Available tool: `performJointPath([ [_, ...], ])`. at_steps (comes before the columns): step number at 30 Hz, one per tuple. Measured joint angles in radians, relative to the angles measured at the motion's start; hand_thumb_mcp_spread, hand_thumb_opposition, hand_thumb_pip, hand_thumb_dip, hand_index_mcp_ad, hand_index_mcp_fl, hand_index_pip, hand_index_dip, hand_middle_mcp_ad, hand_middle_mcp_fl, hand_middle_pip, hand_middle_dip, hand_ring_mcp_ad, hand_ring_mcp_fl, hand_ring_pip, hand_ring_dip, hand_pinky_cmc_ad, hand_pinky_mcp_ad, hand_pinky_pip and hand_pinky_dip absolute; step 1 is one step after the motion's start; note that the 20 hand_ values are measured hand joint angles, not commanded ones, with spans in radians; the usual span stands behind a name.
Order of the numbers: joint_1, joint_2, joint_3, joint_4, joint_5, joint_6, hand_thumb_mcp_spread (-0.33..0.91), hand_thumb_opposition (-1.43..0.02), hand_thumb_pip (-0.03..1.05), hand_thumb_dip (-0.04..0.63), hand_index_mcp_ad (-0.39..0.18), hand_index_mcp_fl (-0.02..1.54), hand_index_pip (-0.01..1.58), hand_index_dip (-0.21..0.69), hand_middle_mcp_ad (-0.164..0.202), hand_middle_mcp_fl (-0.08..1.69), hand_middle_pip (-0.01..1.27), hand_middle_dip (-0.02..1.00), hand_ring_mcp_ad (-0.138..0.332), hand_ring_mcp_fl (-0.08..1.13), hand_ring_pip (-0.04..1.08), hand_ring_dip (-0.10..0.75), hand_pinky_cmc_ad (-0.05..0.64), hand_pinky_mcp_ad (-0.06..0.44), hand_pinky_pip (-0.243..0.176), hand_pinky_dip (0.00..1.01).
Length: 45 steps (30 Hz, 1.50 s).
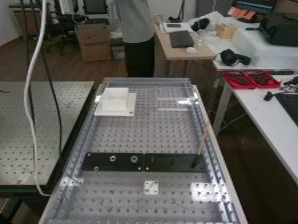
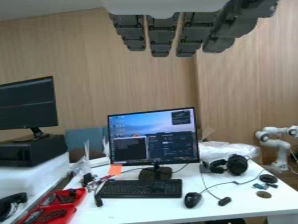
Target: Grab the paper clip and place it in the clear container
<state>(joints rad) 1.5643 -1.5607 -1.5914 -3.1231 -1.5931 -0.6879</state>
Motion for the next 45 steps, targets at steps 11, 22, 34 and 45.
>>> performJointPath([
  [11,0.001,0.003,-0.005,0.002,-0.001,0.002,0.20,-0.52,0.25,0.003,0.024,-0.01,0.06,0.138,0.051,-0.01,0.10,0.05,0.087,0.00,0.05,0.028,0.199,0.216,-0.044,0.28],
  [22,-0.002,0.008,-0.013,0.006,0.000,0.004,0.20,-0.60,0.25,0.007,0.040,-0.01,0.07,0.190,0.099,-0.01,0.13,0.08,0.143,0.00,0.08,0.044,0.314,0.293,-0.058,0.37],
  [34,-0.005,0.005,-0.047,0.050,-0.004,-0.003,0.20,-0.61,0.27,0.007,0.054,0.00,0.07,0.194,0.113,-0.01,0.13,0.08,0.159,0.00,0.10,0.049,0.344,0.309,-0.075,0.38],
  [45,-0.033,-0.031,-0.143,0.180,-0.039,0.072,0.24,-0.66,0.38,0.016,0.054,-0.01,0.07,0.182,0.115,-0.01,0.14,0.11,0.159,0.00,0.09,0.059,0.360,0.312,-0.075,0.38],
])
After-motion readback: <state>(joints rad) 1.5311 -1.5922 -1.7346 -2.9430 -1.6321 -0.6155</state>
